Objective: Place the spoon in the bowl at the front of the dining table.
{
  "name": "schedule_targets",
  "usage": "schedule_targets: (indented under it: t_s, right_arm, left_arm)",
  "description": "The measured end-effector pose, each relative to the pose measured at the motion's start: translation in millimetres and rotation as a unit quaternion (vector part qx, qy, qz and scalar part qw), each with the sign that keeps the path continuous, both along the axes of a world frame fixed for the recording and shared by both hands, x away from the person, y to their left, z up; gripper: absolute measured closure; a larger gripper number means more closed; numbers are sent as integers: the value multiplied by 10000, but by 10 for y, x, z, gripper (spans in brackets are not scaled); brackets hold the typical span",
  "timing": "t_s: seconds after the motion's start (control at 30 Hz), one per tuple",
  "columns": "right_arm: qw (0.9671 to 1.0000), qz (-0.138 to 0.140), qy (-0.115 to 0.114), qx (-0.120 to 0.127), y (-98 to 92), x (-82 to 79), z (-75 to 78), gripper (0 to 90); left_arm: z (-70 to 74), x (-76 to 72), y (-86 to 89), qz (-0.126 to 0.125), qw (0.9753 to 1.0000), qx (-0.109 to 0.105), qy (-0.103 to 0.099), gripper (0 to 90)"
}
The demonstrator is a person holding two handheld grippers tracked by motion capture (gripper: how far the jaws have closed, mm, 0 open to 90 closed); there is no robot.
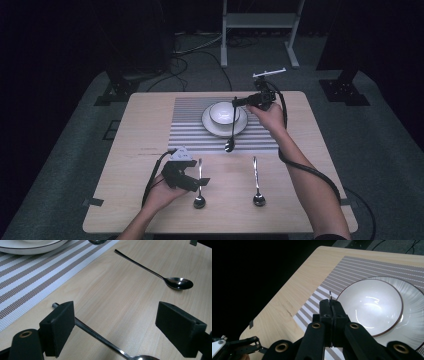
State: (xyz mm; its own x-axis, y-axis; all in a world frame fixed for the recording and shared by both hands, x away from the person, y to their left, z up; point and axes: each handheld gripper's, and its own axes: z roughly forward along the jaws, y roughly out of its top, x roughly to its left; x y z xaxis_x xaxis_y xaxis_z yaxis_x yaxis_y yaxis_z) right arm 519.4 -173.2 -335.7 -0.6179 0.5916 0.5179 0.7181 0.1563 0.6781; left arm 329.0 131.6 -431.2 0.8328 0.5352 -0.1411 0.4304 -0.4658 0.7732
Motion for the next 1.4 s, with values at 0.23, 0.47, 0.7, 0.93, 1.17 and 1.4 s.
schedule_targets:
  t_s: [0.23,0.47,0.7,0.93,1.17,1.4]
  right_arm:
    - [9998,-196,-29,39,-49,87,42,890]
    - [9993,-361,-116,71,-57,168,115,890]
    - [9981,-563,-233,126,-47,237,189,890]
    - [9969,-721,-286,143,-35,323,251,890]
    - [9961,-826,-279,153,-44,408,254,890]
    - [9946,-985,-301,147,-64,467,261,889]
  left_arm:
    - [-6,8,9,1,10000,-3,4,148]
    - [-5,9,16,-5,10000,-11,3,148]
    - [-4,6,21,-9,10000,-25,-11,149]
    - [9,3,33,7,10000,-50,-49,148]
    - [-2,3,29,-26,10000,-47,-13,148]
    - [-4,-1,24,-39,10000,-41,-13,149]
